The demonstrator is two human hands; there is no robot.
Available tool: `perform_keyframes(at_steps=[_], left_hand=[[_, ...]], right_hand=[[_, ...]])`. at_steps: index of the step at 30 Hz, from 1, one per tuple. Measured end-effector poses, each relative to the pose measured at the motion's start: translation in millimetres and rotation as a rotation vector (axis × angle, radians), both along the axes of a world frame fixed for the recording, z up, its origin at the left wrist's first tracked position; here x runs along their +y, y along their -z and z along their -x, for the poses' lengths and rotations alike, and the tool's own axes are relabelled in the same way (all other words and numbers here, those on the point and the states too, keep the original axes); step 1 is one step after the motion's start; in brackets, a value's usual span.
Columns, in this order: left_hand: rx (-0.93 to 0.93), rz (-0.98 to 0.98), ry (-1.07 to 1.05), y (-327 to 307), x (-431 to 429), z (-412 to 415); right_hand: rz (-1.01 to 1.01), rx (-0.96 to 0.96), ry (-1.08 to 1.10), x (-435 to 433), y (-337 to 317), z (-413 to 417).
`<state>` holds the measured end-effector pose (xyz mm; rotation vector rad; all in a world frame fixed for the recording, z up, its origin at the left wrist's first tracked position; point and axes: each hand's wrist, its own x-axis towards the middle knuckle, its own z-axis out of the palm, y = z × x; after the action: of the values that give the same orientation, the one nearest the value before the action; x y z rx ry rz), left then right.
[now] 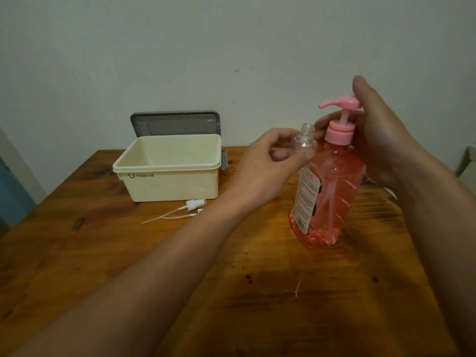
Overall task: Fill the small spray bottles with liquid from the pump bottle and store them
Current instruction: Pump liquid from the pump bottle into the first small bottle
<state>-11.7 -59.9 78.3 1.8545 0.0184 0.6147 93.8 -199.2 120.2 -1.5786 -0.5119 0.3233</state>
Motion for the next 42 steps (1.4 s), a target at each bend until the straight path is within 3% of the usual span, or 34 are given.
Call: perform_keyframes(at_steps=[16,42], left_hand=[[-0.102,-0.008,0.015,-18,-5,-11],[-0.071,0.078,0.068,-15,4,-22]], right_hand=[[-0.104,0.050,0.068,8,3,1],[-0.077,0.005,0.025,12,3,-4]])
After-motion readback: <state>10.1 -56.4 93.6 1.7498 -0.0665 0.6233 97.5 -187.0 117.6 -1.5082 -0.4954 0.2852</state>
